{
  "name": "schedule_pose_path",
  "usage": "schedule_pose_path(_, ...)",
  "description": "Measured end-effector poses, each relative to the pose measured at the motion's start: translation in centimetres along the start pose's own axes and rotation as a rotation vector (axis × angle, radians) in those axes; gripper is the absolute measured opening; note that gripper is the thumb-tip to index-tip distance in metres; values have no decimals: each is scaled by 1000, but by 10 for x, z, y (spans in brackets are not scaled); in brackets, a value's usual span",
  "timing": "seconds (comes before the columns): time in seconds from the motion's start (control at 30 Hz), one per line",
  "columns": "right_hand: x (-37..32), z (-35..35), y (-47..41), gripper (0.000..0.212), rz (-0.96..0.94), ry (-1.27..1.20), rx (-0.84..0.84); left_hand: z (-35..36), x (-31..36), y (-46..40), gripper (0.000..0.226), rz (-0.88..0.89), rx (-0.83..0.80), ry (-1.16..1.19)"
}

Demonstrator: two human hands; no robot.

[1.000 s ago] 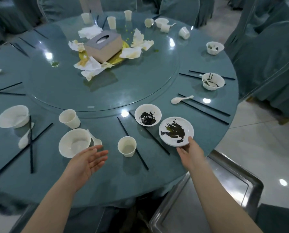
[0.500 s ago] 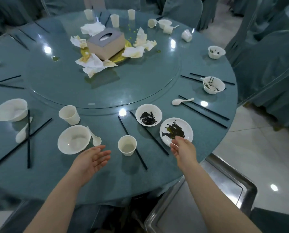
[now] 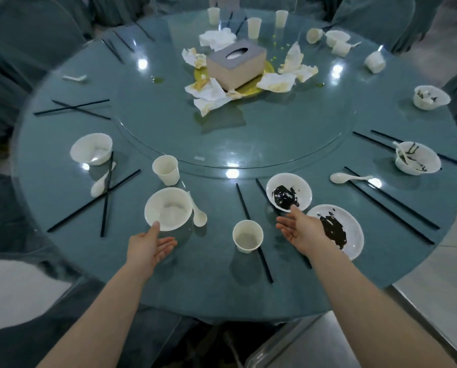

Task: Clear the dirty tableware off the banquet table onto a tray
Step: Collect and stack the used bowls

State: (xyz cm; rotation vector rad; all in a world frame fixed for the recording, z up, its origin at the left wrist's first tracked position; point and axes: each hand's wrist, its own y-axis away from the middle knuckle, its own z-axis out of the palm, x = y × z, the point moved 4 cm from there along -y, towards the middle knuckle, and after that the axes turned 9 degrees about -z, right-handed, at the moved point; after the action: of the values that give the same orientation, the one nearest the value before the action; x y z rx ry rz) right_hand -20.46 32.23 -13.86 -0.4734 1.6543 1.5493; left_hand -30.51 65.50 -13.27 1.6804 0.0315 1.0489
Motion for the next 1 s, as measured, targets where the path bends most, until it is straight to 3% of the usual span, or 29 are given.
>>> schedule_pose_path(0.2, -3, 21, -12, 25, 39, -40, -14, 1, 11, -16, 21, 14, 27, -84)
schedule_pose_path(0.27, -4, 24, -13, 23, 17, -25, -4, -3, 12, -19, 29, 19, 30, -141)
schedule_pose_path(0.47, -30, 52, 20, 17, -194, 134, -55, -22, 10, -7, 33, 72, 12, -144)
schedule_pose_path(0.67, -55, 102, 88, 15, -403, 277, -263, -47, 13, 19, 18, 77, -75, -85)
schedule_pose_path(0.87, -22, 160, 164, 25, -414, 442, -548, -87, 24, 61, 24, 117, -225, 16)
schedule_pose_path(1.0, 17, 191, 206, 24, -398, 596, -645, -126, 23, 92, 17, 199, -303, 38)
